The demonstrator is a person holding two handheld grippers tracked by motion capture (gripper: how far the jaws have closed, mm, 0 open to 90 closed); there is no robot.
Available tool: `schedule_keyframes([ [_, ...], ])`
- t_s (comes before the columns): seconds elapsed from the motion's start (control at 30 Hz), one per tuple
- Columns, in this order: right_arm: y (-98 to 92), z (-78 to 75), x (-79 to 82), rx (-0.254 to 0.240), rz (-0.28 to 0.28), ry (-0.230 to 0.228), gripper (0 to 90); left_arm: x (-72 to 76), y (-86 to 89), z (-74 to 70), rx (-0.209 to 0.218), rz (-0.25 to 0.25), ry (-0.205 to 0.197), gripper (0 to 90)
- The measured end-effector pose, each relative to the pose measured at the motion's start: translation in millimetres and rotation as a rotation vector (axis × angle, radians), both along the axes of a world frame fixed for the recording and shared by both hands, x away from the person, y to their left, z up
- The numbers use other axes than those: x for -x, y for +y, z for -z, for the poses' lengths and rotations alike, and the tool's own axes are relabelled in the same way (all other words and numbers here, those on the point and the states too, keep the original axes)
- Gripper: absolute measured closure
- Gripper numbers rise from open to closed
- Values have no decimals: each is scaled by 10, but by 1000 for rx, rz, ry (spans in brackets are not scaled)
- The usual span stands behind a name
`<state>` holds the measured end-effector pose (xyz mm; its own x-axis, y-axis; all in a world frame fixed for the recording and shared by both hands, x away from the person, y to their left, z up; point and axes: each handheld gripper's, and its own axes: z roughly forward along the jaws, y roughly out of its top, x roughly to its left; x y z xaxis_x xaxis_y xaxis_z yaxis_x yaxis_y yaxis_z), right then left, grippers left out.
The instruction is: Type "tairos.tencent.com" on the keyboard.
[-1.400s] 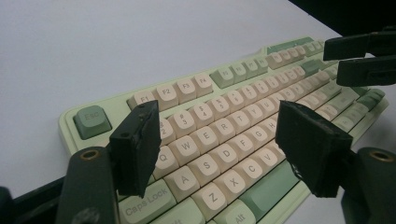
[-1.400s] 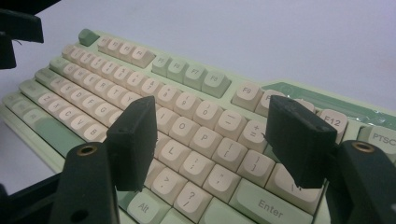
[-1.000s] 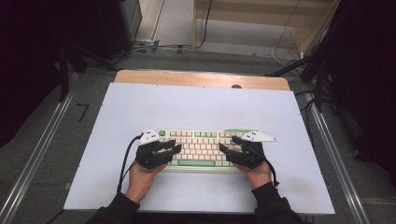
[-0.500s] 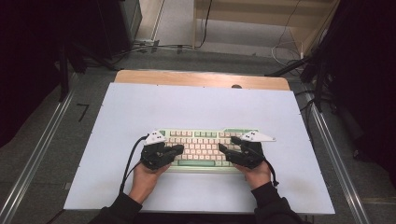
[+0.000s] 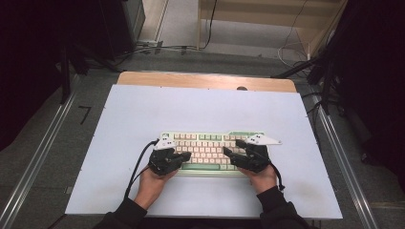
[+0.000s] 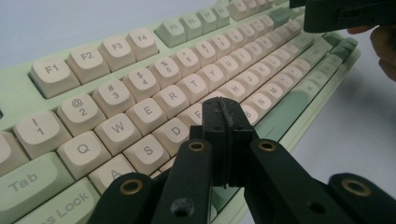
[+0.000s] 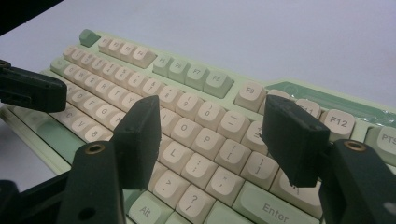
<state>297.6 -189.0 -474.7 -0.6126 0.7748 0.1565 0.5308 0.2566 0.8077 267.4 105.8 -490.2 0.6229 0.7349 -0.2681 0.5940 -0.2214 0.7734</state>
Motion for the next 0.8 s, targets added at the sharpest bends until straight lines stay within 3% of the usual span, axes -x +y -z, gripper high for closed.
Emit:
schedule_keyframes([
  [0.53, 5, 3, 0, 1, -1, 2, 361, -11, -40, 55, -30, 1, 38, 900],
  [0.63, 5, 2, 1, 1, 0, 2, 361, 3, -24, 28, -12, -2, 21, 900],
  [0.7, -1, -3, 2, -1, 2, 1, 361, 32, 2, -32, 15, -20, -27, 805],
  [0.8, -7, -6, 0, -4, 6, 1, 363, 59, 53, -101, 42, -58, -91, 520],
])
